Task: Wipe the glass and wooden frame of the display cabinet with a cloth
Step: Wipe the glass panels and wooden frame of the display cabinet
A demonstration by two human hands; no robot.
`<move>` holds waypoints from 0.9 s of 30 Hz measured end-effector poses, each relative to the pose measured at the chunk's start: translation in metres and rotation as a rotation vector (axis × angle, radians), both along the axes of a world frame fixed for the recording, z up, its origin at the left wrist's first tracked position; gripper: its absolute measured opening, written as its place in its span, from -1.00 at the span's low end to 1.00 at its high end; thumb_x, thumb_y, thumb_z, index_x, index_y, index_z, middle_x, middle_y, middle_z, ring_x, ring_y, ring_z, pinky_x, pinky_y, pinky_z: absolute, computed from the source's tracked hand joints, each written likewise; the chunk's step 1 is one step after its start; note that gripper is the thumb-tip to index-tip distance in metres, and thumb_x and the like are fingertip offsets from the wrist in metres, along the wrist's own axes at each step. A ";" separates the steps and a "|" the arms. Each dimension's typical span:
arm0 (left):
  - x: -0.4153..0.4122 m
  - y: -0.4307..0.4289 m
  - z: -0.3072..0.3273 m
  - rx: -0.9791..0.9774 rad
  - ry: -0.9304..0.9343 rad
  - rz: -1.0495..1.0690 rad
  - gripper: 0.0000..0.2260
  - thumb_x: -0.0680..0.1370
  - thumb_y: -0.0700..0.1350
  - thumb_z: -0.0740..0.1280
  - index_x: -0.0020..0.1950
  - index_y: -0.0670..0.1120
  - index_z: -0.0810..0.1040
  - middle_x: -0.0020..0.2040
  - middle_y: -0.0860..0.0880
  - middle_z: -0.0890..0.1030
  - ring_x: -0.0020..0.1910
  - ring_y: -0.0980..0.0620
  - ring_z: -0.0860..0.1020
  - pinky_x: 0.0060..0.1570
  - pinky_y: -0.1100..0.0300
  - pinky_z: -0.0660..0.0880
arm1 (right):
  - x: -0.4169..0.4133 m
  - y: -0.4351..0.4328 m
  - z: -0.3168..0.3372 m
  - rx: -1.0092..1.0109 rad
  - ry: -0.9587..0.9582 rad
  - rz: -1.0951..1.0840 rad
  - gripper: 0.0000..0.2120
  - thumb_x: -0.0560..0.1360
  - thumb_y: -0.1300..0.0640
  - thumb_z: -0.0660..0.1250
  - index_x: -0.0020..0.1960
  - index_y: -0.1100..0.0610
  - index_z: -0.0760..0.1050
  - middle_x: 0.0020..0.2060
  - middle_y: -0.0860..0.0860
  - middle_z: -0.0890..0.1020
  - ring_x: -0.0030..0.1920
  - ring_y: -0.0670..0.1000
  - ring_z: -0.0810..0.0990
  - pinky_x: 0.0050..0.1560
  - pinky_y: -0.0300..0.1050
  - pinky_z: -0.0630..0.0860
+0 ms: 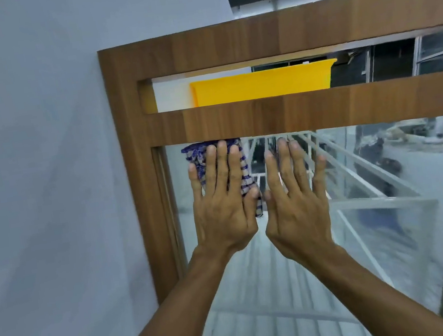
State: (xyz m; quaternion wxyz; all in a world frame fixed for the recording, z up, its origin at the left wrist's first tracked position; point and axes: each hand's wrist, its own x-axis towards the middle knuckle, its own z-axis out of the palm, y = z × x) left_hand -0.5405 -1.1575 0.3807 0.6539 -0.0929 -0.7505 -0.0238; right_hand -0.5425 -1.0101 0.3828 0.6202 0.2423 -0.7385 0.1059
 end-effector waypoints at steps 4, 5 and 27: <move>0.005 -0.040 -0.007 0.082 -0.005 0.034 -0.42 0.70 0.03 0.06 0.64 -0.22 0.02 0.66 -0.17 0.06 0.68 -0.10 -0.05 0.63 -0.15 -0.12 | 0.002 -0.037 -0.004 0.009 -0.012 0.008 -0.41 0.63 0.17 0.15 0.62 0.24 0.10 0.62 0.23 0.10 0.63 0.23 0.07 0.60 0.31 -0.19; 0.006 -0.043 -0.013 0.096 -0.012 0.029 -0.42 0.71 0.03 0.04 0.64 -0.23 0.03 0.66 -0.18 0.06 0.68 -0.12 -0.02 0.63 -0.16 -0.10 | 0.002 -0.041 -0.006 0.009 -0.016 0.000 -0.42 0.64 0.17 0.14 0.62 0.24 0.10 0.62 0.23 0.09 0.62 0.24 0.07 0.60 0.31 -0.19; 0.000 0.064 -0.031 0.067 -0.025 -0.092 -0.46 0.71 0.02 0.07 0.63 -0.21 0.11 0.64 -0.18 0.12 0.66 -0.15 0.01 0.61 -0.21 -0.09 | -0.015 0.087 -0.044 0.015 0.028 -0.119 -0.45 0.66 0.05 0.05 0.62 0.15 0.09 0.61 0.18 0.07 0.65 0.14 -0.06 0.60 0.30 -0.12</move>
